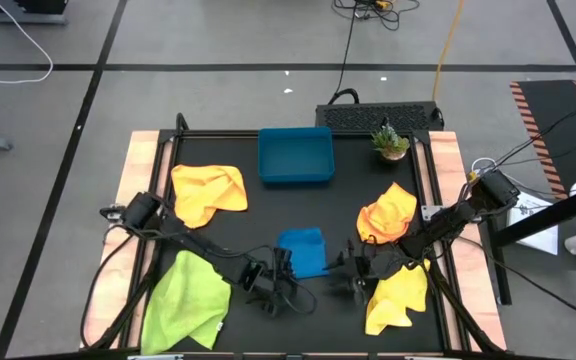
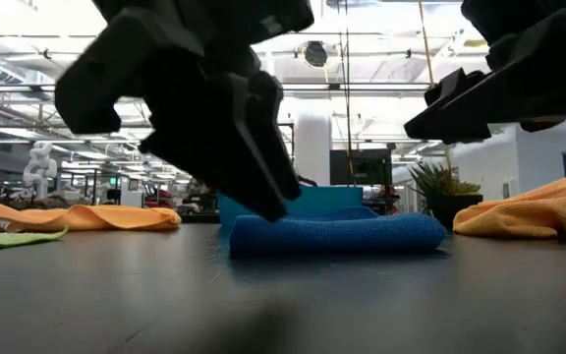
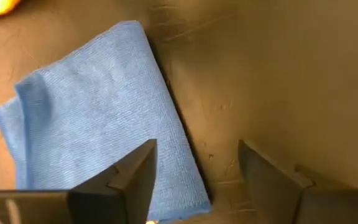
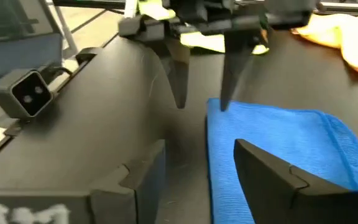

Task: Fold microfiber towels
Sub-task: Put the blue microfiber cloth into the dark blue bin

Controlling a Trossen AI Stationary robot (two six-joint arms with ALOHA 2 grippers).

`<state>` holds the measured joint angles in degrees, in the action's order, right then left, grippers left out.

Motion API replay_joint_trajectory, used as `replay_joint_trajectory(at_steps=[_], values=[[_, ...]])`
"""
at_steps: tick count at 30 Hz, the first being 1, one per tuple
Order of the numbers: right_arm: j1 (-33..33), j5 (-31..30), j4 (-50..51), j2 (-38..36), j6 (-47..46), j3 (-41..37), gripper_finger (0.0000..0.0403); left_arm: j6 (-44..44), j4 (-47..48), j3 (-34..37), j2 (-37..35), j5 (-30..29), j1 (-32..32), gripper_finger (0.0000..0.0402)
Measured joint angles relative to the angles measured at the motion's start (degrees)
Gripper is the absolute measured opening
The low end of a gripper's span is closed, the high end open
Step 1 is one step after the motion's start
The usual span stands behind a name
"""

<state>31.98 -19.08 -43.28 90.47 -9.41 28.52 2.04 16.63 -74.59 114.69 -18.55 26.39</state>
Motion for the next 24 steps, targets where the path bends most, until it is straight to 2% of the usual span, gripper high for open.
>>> replay_joint_trajectory(at_steps=[7,12,17,24], values=[[0.01,1.48,-0.13,6.83,0.56,1.69,0.0208,-0.03,0.32,-0.03,0.59,-1.15,-0.04,0.0263],[0.01,1.36,-0.12,10.63,4.55,4.19,0.0206,0.04,2.55,0.22,0.89,-1.55,-0.23,0.026],[0.31,-0.58,0.53,10.95,10.76,5.42,0.0206,2.05,1.76,2.11,1.69,-2.64,-0.6,0.0256],[-0.32,-3.73,11.12,10.96,12.34,7.12,0.0206,2.42,1.89,2.59,1.75,-4.2,-0.55,0.0252]])
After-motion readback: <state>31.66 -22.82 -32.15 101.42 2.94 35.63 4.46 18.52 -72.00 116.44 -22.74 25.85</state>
